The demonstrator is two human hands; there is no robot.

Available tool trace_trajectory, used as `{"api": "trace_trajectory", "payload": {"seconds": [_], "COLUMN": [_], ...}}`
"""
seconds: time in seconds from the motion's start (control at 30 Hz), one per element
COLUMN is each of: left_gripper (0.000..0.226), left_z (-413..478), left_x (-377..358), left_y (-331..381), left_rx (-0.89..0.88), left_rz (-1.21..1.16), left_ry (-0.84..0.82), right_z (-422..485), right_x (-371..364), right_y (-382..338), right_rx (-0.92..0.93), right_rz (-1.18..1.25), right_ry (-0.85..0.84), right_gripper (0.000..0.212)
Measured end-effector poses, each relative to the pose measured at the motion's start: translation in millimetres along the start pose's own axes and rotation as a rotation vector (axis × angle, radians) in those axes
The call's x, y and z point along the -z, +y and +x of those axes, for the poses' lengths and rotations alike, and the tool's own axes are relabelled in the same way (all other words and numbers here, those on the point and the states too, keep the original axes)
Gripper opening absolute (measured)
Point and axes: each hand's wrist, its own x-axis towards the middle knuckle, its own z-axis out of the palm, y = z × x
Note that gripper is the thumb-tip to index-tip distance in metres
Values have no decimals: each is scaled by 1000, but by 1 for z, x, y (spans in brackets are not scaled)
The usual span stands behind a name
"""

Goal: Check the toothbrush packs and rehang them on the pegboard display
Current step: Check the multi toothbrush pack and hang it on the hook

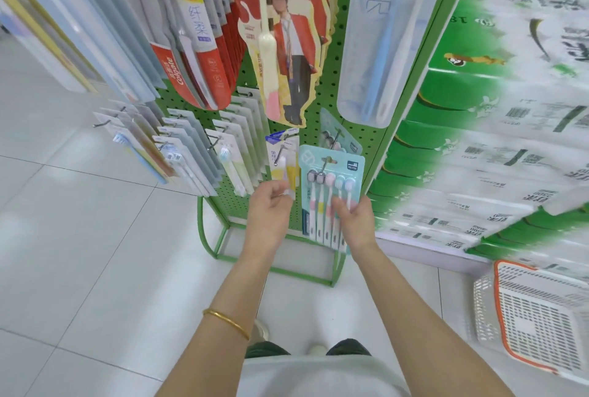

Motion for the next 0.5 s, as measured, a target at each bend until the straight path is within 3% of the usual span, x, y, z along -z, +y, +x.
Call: {"api": "trace_trajectory", "payload": {"seconds": [0.27, 0.4, 0.5], "left_gripper": [19, 18, 19], "left_z": [6, 6, 6], "left_x": [-1, 0, 1], "left_y": [0, 2, 4], "left_rx": [30, 39, 57], "left_rz": [-27, -40, -48], "left_ry": [-68, -87, -95], "right_z": [38, 47, 53], "right_x": [-2, 1, 5], "right_y": [-9, -9, -8], "right_rx": [-9, 13, 69], "right_rz": [-69, -194, -233], "right_ry": [120, 82, -20], "right_gripper": [45, 92, 111]}}
